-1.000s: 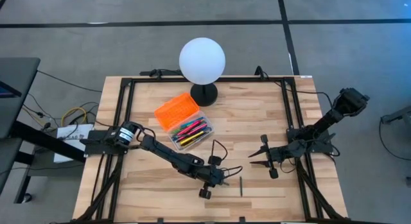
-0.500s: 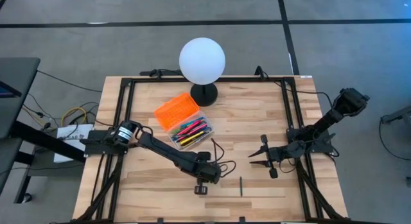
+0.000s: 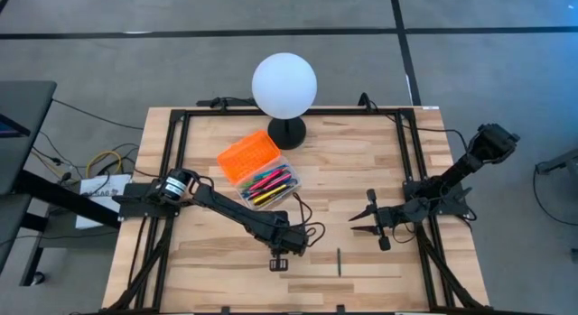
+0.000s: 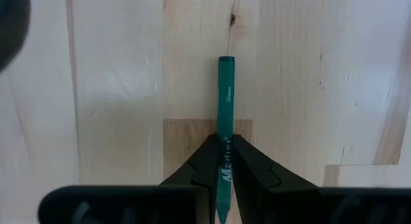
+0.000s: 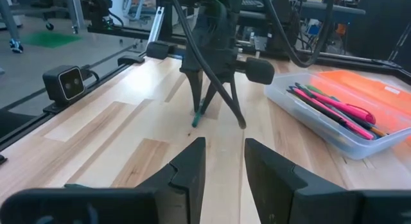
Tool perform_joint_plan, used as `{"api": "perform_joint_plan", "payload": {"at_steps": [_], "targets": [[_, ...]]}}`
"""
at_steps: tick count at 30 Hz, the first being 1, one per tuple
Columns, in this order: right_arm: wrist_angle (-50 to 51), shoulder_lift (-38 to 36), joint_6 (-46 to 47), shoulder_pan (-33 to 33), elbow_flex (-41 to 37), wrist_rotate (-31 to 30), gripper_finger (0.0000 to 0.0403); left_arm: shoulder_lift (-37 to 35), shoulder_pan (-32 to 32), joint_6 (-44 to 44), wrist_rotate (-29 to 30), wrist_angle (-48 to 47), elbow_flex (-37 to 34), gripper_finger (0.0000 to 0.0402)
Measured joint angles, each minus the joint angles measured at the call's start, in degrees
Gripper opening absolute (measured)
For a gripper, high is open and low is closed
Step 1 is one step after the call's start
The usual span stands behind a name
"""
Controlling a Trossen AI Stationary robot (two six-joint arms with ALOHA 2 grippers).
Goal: Pick & place school supplies into a supply box
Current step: Put the left green crayon into the orange supply box
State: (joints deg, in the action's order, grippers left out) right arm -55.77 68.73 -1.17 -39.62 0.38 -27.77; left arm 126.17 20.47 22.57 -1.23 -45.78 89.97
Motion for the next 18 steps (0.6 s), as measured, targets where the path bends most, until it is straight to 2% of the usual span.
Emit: {"api": "perform_joint_plan", "payload": {"at_steps": [6,14,18], "targets": [[0.1,0.0,0.8,0.0,0.0,0.0,0.0102,0.2,0.0,-2.7,0.2,-0.2,1.0,0.0028],[0.5,0.0,1.3,0.0,0.0,0.0,0.0102,0.4,0.0,-4.6,0.5,-0.7,1.9,0.0059],[0.5,0.0,1.3,0.0,0.0,0.0,0.0102,0.4,0.0,-4.9,2.1,-1.7,2.1,0.0041]]}}
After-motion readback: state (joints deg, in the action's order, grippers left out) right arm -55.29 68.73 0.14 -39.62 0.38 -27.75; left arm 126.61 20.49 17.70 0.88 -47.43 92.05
